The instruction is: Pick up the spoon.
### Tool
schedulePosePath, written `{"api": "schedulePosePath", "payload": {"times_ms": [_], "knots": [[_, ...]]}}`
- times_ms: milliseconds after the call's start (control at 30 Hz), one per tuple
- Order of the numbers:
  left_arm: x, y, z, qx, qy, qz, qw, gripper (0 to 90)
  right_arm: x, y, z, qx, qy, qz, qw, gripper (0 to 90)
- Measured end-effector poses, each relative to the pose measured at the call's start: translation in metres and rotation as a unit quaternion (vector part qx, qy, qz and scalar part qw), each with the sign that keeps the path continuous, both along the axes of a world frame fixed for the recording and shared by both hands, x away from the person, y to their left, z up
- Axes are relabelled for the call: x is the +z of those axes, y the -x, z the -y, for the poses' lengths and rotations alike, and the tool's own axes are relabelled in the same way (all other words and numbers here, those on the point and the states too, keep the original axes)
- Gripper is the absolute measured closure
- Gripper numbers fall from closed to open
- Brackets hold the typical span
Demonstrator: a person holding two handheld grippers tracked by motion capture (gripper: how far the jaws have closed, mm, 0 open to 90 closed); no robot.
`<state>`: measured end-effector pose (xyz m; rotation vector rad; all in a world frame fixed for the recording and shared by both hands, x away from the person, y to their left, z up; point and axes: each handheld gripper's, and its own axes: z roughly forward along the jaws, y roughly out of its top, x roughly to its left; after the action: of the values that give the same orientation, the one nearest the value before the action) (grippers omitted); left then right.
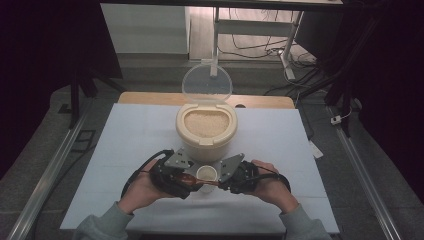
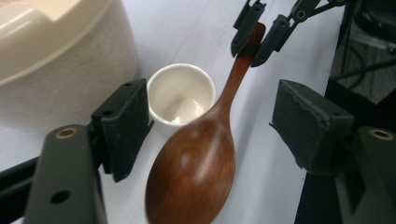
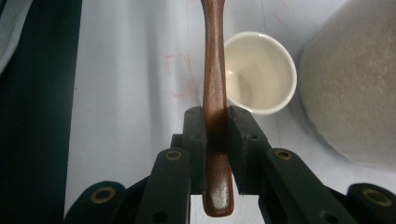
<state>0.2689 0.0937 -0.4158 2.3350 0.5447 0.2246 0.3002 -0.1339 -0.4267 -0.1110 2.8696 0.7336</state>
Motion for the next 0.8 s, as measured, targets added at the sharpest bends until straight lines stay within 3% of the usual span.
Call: {"api": "schedulePosePath", "payload": {"times_ms": [100,300,467,600,800], "knots": [[-0.002,-0.001,0.007,-0.012,-0.021,-0.003,0.9997,35.0,0.001,0.001,-0.004,0.003,0.006,0.006,1.0000,77.5],[-0.007,-0.002,0.014,-0.025,-0.042,-0.014,0.9987,41.1,-0.001,0.003,-0.010,0.010,0.008,0.009,0.9999,77.5],[-0.013,-0.006,0.021,-0.034,-0.068,-0.024,0.9968,45.4,0.000,0.005,-0.013,0.015,0.010,0.012,0.9998,77.5],[-0.017,-0.007,0.024,-0.042,-0.088,-0.026,0.9949,54.7,-0.001,0.006,-0.017,0.023,0.013,0.022,0.9994,77.5],[-0.019,-0.008,0.024,-0.055,-0.100,-0.029,0.9931,63.6,0.001,0.009,-0.018,0.032,0.009,0.028,0.9990,77.5]]}}
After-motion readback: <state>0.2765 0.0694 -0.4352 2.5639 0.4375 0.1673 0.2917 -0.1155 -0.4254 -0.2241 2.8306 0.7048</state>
